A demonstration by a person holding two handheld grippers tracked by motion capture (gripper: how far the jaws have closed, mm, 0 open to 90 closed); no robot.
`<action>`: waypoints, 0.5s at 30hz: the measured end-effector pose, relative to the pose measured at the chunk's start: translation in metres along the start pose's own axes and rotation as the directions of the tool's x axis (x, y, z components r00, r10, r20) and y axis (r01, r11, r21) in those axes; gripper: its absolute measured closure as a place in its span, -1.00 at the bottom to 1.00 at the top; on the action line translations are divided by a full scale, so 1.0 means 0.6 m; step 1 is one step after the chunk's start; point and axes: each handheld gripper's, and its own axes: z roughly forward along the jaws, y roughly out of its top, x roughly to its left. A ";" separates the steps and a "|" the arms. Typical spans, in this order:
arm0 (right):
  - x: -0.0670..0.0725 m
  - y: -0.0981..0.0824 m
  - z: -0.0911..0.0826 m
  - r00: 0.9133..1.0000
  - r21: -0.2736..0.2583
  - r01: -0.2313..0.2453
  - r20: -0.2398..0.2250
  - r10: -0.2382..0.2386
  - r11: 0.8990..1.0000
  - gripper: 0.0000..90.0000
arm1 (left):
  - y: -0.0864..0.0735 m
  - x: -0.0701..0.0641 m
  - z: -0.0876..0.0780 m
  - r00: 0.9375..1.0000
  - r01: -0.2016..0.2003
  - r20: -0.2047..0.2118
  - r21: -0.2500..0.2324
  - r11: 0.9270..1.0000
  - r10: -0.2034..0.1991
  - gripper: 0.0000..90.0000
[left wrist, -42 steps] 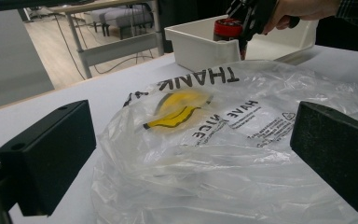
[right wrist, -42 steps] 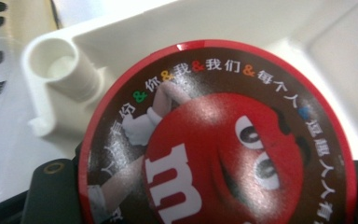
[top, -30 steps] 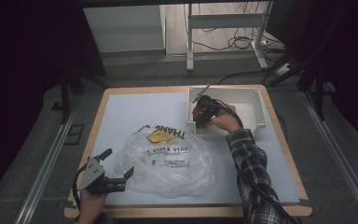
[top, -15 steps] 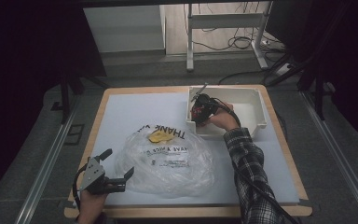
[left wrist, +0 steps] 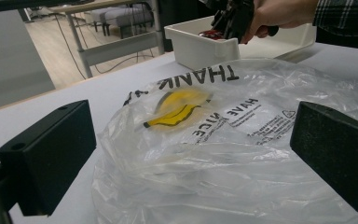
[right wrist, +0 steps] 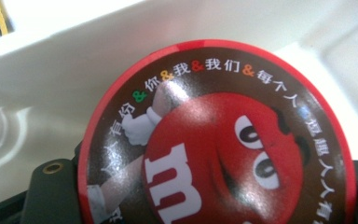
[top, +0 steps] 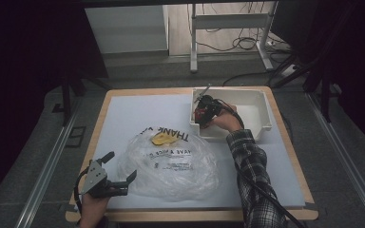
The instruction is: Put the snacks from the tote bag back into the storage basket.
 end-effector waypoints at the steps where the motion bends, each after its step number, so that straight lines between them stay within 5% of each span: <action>1: 0.000 0.001 0.000 1.000 0.002 0.003 0.000 -0.003 1.000 -0.43 | 0.000 0.000 0.000 1.000 0.000 0.000 0.000 1.000 0.000 -1.00; 15: -0.003 0.002 0.001 1.000 -0.025 -0.004 -0.006 0.004 1.000 -0.53 | 0.000 -0.001 0.000 1.000 -0.005 -0.001 0.002 1.000 0.005 -1.00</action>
